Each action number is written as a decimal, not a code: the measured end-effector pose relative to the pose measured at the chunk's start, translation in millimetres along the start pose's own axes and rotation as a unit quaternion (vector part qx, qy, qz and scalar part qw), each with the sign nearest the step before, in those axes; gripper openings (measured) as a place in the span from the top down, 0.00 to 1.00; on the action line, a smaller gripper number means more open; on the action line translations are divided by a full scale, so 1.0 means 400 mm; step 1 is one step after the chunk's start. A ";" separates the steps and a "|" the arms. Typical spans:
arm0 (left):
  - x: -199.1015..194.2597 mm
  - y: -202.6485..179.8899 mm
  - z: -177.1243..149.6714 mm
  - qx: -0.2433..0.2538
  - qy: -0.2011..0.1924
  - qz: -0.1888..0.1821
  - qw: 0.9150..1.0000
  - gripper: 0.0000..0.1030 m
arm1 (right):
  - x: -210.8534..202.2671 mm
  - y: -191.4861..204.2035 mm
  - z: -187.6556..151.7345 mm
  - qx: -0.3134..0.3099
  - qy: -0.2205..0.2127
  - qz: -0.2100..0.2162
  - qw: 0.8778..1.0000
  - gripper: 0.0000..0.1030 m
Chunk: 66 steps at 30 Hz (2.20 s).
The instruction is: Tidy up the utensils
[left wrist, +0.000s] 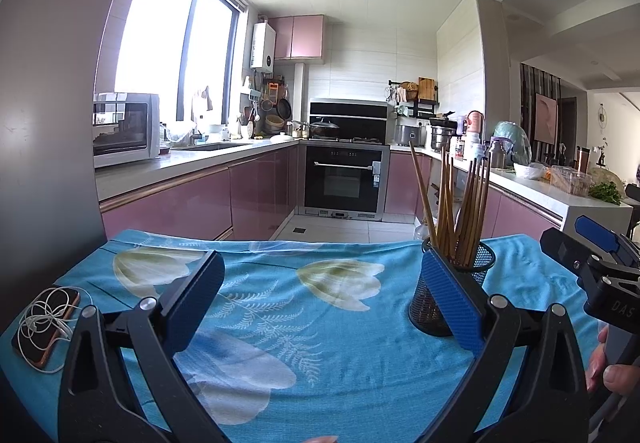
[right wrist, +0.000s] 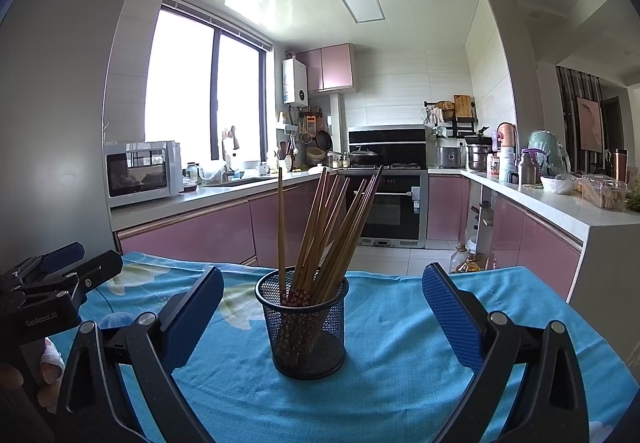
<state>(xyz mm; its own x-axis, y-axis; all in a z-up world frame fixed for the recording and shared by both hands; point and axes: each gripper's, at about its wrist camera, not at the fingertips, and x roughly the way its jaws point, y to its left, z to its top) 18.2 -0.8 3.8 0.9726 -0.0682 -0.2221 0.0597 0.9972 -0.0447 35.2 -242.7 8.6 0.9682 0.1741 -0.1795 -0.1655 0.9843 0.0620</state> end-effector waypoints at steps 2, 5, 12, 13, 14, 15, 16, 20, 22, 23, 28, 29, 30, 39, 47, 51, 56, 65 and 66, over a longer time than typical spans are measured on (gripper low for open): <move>-0.001 -0.001 0.001 0.001 0.000 0.001 1.000 0.06 | 0.000 0.000 0.000 -0.001 0.000 -0.001 1.000 0.06; -0.001 -0.001 0.001 0.001 0.000 0.001 1.000 0.06 | 0.000 0.001 0.000 0.000 0.000 -0.001 1.000 0.06; 0.000 -0.002 0.000 0.002 0.000 0.001 1.000 0.06 | 0.002 0.001 0.002 -0.001 0.000 -0.003 1.000 0.06; -0.001 -0.004 0.001 0.002 0.000 0.001 1.000 0.06 | 0.003 0.001 0.002 0.000 0.000 -0.003 1.000 0.06; 0.000 -0.003 0.000 0.001 0.000 0.001 1.000 0.06 | 0.003 0.001 0.002 0.000 0.000 -0.003 1.000 0.06; 0.000 -0.004 0.000 0.002 0.000 0.001 1.000 0.06 | 0.002 0.001 0.000 0.000 0.000 -0.003 1.000 0.06; 0.000 -0.004 0.000 0.002 0.000 0.001 1.000 0.06 | 0.003 0.001 0.000 0.001 0.000 -0.003 1.000 0.06; 0.000 -0.004 0.000 0.003 0.000 0.001 1.000 0.06 | 0.002 0.001 0.001 0.000 0.000 -0.003 1.000 0.07; -0.001 -0.004 0.001 0.002 0.000 0.000 1.000 0.06 | 0.002 0.001 0.001 0.000 0.000 -0.003 1.000 0.06; 0.000 -0.004 0.000 0.002 0.000 0.000 1.000 0.05 | 0.002 0.001 0.000 0.000 0.000 -0.003 1.000 0.06; 0.000 -0.005 0.000 0.002 0.000 0.000 1.000 0.06 | 0.004 0.000 -0.001 0.001 0.001 -0.002 1.000 0.06; 0.000 -0.005 0.000 0.002 0.000 0.001 1.000 0.06 | 0.004 0.000 -0.001 0.001 0.001 -0.002 1.000 0.06; 0.000 -0.005 0.000 0.002 0.000 0.001 1.000 0.05 | 0.003 0.001 -0.001 0.000 0.001 -0.003 1.000 0.06; 0.001 -0.007 -0.001 0.003 -0.001 0.000 1.000 0.06 | 0.007 0.000 -0.005 0.002 0.000 -0.003 1.000 0.06; 0.001 -0.008 -0.001 0.003 -0.001 0.001 1.000 0.06 | 0.003 -0.001 -0.005 0.004 -0.001 -0.002 1.000 0.06; 0.000 -0.008 0.000 0.003 -0.001 0.001 1.000 0.06 | 0.002 -0.001 -0.005 0.003 0.000 -0.003 1.000 0.06; 0.001 -0.009 -0.001 0.003 -0.001 0.001 1.000 0.05 | 0.002 -0.003 -0.001 0.005 0.000 -0.004 1.000 0.06; 0.002 -0.012 0.000 0.003 -0.001 0.000 1.000 0.05 | 0.003 -0.004 -0.001 0.006 0.001 -0.005 1.000 0.07; 0.001 -0.014 0.000 0.004 -0.001 0.000 1.000 0.06 | 0.003 -0.004 -0.001 0.006 0.001 -0.005 1.000 0.06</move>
<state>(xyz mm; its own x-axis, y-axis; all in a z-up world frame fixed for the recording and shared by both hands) 18.2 -6.3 4.2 0.9731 -0.0690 -0.2197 0.0622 0.9973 -0.0380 36.4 -244.1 8.0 0.9693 0.1653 -0.1822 -0.1545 0.9853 0.0723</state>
